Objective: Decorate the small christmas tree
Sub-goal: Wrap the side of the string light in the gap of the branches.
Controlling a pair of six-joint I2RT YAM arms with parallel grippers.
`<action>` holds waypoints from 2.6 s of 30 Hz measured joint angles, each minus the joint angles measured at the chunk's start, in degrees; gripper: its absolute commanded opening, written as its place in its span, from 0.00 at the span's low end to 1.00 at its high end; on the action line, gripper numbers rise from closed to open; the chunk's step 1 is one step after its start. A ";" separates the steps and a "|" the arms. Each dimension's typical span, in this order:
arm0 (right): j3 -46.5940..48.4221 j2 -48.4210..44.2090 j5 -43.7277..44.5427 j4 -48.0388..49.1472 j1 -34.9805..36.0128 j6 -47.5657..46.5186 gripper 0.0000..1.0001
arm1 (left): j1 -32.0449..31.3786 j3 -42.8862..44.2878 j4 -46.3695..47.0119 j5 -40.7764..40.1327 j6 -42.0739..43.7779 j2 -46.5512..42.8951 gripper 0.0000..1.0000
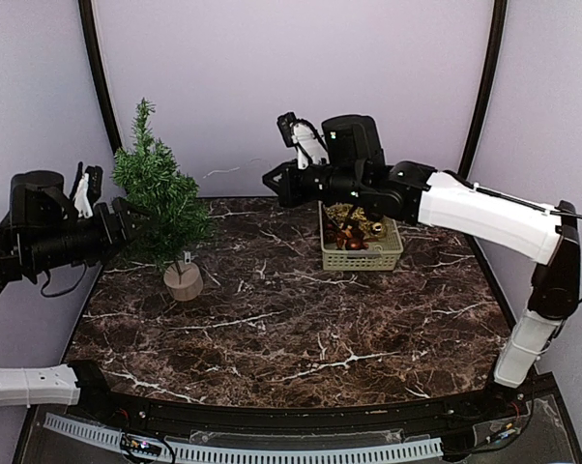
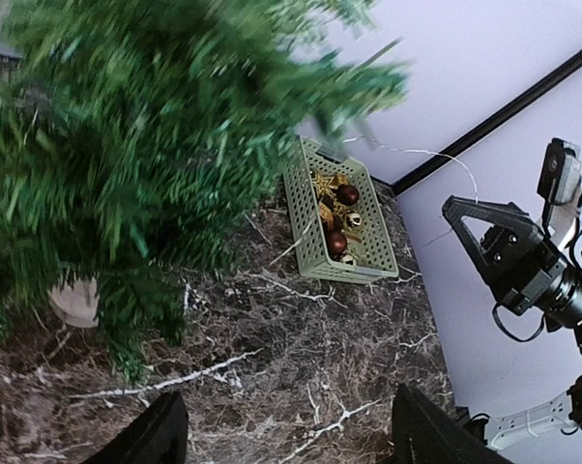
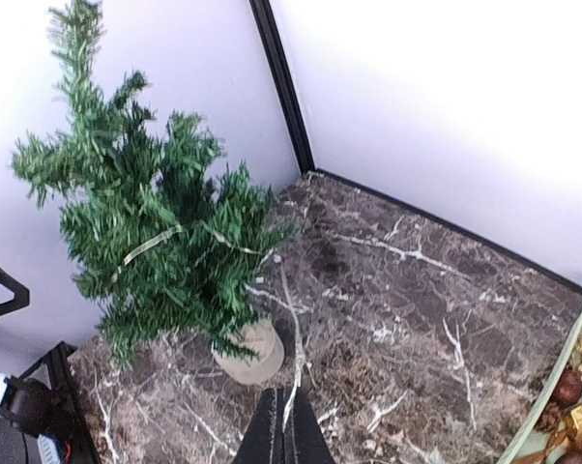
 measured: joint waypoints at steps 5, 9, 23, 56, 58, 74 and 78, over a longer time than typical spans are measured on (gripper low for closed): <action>13.14 6.80 -0.31 -4.63 -0.94 -0.46 0.00 | 2.34 18.32 -6.05 -0.44 9.31 10.91 0.75; 22.34 13.07 -1.64 -7.23 -1.66 -0.02 0.00 | 5.25 29.83 -9.16 -0.61 16.61 18.03 0.75; 32.81 20.81 -6.19 -5.88 -2.71 4.15 0.00 | 15.76 41.03 -9.14 0.07 30.45 26.69 0.79; 30.25 24.20 -8.74 0.07 -2.89 6.97 0.00 | 26.91 41.88 0.85 25.83 36.39 34.42 0.01; 28.87 21.92 -7.67 -0.90 -2.91 6.67 0.00 | 26.91 41.88 1.14 28.39 36.98 34.42 0.00; 17.75 3.26 1.86 -8.70 -2.95 2.60 0.00 | 20.52 47.89 3.21 46.51 33.14 40.52 0.00; 15.08 1.46 4.28 -11.96 -2.95 2.58 0.00 | 15.04 49.59 3.91 46.99 32.87 41.53 0.00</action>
